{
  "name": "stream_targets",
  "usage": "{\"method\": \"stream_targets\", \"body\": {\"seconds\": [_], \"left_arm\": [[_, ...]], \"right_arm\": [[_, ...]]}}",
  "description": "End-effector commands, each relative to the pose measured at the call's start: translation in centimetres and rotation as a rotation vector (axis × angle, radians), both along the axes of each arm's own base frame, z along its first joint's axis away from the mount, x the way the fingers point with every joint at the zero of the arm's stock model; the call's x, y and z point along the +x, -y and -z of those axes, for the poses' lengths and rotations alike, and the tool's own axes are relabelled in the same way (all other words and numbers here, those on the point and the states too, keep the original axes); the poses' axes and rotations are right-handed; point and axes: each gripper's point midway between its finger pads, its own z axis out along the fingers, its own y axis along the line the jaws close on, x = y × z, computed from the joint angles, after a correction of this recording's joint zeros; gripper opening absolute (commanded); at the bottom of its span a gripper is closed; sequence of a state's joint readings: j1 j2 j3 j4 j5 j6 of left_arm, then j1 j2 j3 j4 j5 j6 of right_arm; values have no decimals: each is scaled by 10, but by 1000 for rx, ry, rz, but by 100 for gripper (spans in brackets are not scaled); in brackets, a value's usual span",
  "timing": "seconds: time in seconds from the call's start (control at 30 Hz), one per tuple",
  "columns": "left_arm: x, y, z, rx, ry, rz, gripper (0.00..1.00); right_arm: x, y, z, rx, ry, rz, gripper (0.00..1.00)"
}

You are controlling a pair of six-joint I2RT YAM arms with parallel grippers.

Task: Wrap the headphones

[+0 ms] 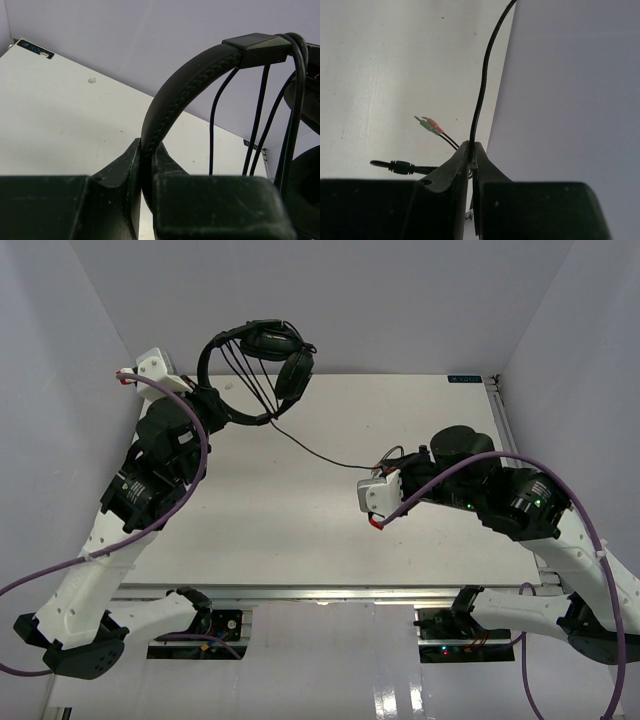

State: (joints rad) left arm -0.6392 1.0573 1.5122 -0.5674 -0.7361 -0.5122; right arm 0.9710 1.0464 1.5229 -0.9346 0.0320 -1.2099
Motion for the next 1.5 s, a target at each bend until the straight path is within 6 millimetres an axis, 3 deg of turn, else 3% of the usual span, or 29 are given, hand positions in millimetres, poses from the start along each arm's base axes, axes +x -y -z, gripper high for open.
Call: {"method": "stream_targets", "body": {"seconds": [0.0,0.27,0.37,0.5,0.73,0.93,1.07,1.27,1.47], "left_arm": [[6,-2,0,-4,19,-31,0],[39,23,35,23,-53,-22,0],[45,26,49,43,-77,-21,0],[56,29,78,78,-134,-13,0],[66,48,124,93,-231,54,0],[68,64,163,139,-319,127,0],[66,76,188,170,-380,203,0],[57,105,227,197,-492,374,0],[39,120,235,242,-500,537,0]], "right_arm": [[-7,7,-50,91,80,-15,8],[-2,-4,-70,117,128,-15,8],[0,-4,-90,169,170,-7,8],[0,-7,-103,201,193,-10,8],[7,-14,-106,233,217,6,8],[20,-20,-121,285,272,49,8],[24,-29,-121,289,274,42,8],[32,-47,-98,250,245,25,8],[53,-50,-91,207,352,81,8]]}}
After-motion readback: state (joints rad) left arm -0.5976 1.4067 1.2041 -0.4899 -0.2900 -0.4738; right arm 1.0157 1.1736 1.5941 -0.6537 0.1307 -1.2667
